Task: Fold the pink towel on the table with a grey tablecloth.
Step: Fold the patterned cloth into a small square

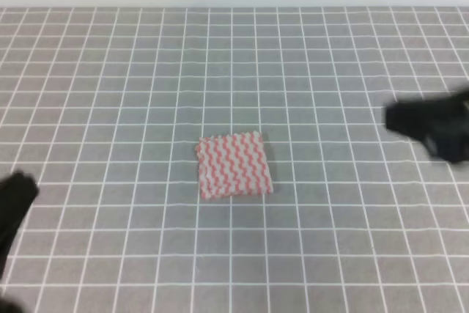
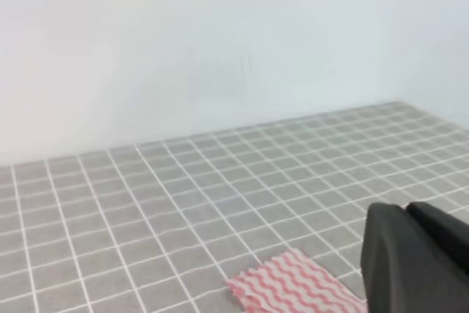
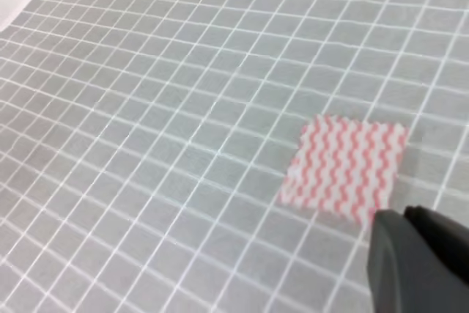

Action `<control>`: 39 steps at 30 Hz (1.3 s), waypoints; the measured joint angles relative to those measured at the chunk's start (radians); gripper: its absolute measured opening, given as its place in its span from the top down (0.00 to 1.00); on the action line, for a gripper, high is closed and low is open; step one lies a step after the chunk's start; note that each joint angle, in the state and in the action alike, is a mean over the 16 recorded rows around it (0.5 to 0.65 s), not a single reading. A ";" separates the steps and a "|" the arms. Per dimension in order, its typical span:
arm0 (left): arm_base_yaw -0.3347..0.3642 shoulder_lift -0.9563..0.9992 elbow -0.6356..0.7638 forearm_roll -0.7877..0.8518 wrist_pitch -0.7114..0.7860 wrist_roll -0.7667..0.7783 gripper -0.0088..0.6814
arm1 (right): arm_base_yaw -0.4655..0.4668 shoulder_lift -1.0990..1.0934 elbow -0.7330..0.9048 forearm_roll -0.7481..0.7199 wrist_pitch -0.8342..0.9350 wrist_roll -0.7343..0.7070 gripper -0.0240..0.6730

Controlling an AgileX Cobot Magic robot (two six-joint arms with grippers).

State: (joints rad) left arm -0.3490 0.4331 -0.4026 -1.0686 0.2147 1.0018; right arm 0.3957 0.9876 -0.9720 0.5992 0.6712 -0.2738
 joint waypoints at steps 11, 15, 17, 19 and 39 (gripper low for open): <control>0.000 -0.303 0.244 -0.002 -0.038 -0.002 0.99 | 0.000 -0.459 0.384 0.018 -0.189 -0.086 0.99; 0.000 -0.350 0.317 -0.005 -0.081 -0.002 0.99 | 0.000 -0.603 0.496 0.030 -0.284 -0.129 0.99; 0.000 -0.362 0.344 -0.006 -0.102 -0.002 0.99 | 0.000 -0.662 0.548 0.036 -0.333 -0.148 0.99; 0.000 -0.369 0.365 -0.008 -0.120 -0.002 0.99 | 0.000 -0.707 0.595 0.042 -0.379 -0.161 0.99; 0.000 -0.374 0.397 -0.011 -0.150 -0.002 0.99 | 0.000 -0.776 0.833 0.090 -0.578 -0.180 0.99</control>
State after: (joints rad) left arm -0.3490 0.0596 -0.0053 -1.0800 0.0642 0.9998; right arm 0.3957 0.2120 -0.1386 0.6889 0.0935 -0.4539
